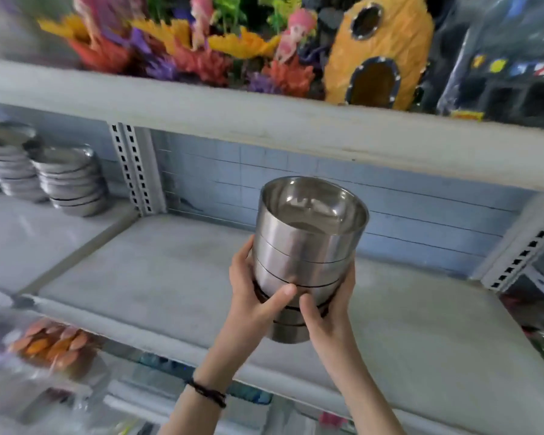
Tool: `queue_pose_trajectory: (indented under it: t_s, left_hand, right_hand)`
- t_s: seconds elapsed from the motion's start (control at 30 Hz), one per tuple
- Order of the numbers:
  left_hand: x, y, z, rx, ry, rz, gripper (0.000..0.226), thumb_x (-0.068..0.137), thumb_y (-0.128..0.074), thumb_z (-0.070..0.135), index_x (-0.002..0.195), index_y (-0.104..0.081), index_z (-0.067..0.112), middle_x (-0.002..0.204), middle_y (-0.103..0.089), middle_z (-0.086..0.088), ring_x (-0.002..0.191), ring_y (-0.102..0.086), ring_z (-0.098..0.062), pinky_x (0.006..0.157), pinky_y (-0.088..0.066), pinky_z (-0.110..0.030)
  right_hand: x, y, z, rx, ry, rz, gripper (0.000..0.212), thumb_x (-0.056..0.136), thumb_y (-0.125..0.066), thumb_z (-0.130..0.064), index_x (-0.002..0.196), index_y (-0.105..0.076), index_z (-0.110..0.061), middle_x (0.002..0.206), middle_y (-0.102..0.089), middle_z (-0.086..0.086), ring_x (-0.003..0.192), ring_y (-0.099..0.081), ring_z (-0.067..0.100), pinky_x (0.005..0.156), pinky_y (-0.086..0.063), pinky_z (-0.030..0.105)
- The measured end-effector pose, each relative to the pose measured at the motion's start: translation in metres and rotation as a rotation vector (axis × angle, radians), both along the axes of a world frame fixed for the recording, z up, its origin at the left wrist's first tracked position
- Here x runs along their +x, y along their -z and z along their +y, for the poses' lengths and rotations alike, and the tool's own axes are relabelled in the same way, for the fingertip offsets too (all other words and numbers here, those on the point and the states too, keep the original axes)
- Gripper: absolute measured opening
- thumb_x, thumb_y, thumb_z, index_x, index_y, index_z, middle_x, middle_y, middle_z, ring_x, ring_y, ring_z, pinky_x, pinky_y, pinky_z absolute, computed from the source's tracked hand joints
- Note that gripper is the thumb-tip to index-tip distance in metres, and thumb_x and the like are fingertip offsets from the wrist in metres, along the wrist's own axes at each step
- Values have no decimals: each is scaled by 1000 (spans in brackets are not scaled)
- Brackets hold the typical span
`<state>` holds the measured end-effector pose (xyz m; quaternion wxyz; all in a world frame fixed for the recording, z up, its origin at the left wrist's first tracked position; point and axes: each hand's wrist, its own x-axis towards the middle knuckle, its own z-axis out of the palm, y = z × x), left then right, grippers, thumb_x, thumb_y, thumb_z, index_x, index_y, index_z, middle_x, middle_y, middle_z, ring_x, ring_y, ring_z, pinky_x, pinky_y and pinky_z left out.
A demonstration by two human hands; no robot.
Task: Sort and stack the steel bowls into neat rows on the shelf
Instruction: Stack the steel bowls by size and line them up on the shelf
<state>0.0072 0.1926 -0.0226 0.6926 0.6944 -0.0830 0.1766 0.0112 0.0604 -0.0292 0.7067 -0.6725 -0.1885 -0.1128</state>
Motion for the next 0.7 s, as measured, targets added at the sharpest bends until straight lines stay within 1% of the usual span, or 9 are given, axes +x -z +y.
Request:
queue_pose_trajectory:
  t_s: [0.07,0.17,0.3,0.37,0.47,0.53,0.6,0.63,0.7]
  left_hand:
    - [-17,-3,37,13,-36,3,83,67,-70,49,135,-24,37,142,-37,-6,133,-41,-18,109,-39,-45]
    - [-41,-6,92,10,-62,0,83,67,-70,45,136,-25,31,141,-38,-9,131,-43,-19,107,-41,-46]
    - [-72,-7,161,-1,-77,1,89,68,-69,44,141,-22,25,142,-38,-10,132,-44,-18,107,-42,-45]
    - [-85,-7,193,-16,-101,-3,87,68,-68,43,139,-22,27,142,-41,-6,128,-47,-10,104,-45,-34]
    - [-98,-8,238,-39,-161,-11,83,66,-68,44,135,-23,34,138,-43,-2,120,-50,2,92,-46,-14]
    - [-102,-7,269,-44,-206,-28,81,65,-70,45,131,-24,40,134,-45,-1,118,-51,2,91,-46,-14]
    - [-103,-5,300,-49,-244,-38,84,63,-75,50,129,-24,44,133,-47,0,120,-52,-3,96,-47,-21]
    - [-103,-4,315,-49,-259,-40,84,62,-76,52,129,-24,47,134,-46,0,121,-52,-4,98,-47,-23]
    - [-100,-2,344,-53,-296,-44,78,65,-73,47,127,-26,54,133,-46,4,119,-51,1,94,-47,-19]
  right_hand:
    - [-15,-4,38,9,-41,27,106,68,-71,-70,144,-5,-40,155,-29,-5,137,-39,0,106,-40,18]
    - [-37,-6,94,21,-92,54,113,67,-69,-74,147,1,-35,157,-27,-1,137,-39,1,104,-41,17]
    - [-62,-4,161,11,-158,56,110,74,-71,-62,151,4,-35,160,-23,0,142,-35,9,114,-38,37]
    - [-70,-5,193,-8,-179,61,108,75,-70,-56,151,4,-35,161,-21,0,144,-33,12,115,-35,45]
    - [-76,-10,240,-45,-222,61,113,73,-69,-66,151,4,-32,161,-20,1,144,-32,13,115,-35,44]
    - [-76,-12,270,-66,-257,56,113,71,-65,-73,151,5,-34,161,-19,0,144,-31,12,115,-36,43]
    - [-73,-12,300,-86,-289,45,110,72,-64,-73,150,5,-37,161,-18,-1,145,-30,12,115,-35,43]
    - [-70,-11,316,-97,-303,35,108,73,-65,-71,149,5,-38,162,-17,0,146,-29,13,116,-34,43]
    - [-62,-10,346,-110,-329,25,99,76,-65,-60,146,3,-44,162,-15,-2,146,-27,11,116,-33,41]
